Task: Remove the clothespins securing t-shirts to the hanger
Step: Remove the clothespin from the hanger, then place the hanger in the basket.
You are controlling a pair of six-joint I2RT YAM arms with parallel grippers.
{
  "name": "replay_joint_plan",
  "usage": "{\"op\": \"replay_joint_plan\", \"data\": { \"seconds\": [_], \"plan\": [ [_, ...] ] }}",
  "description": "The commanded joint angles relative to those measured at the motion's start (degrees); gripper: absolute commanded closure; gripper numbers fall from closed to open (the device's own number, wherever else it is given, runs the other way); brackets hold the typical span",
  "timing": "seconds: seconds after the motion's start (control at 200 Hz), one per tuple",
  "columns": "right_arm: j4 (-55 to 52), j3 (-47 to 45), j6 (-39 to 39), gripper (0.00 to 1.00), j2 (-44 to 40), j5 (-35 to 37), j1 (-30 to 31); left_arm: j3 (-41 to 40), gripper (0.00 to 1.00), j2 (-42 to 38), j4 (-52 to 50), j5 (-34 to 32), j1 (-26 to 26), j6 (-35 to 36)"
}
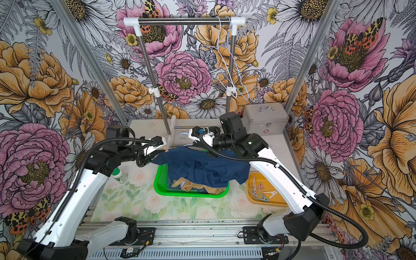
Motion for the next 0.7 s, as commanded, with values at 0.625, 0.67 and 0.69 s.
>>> {"op": "replay_joint_plan", "data": {
  "seconds": [0.625, 0.67, 0.69],
  "plan": [
    [3.0, 10.4, 20.5, 1.00, 15.2, 8.5, 9.9, 2.7, 0.77, -5.7, 0.0, 8.0, 3.6, -23.5],
    [4.8, 7.3, 21.7, 1.00, 14.6, 8.9, 9.8, 2.3, 0.77, -5.3, 0.0, 9.3, 3.5, -24.7],
    [5.7, 5.8, 22.2, 1.00, 14.3, 9.2, 9.8, 2.1, 0.77, -5.2, 0.1, 9.9, 3.4, -25.1]
  ]
}}
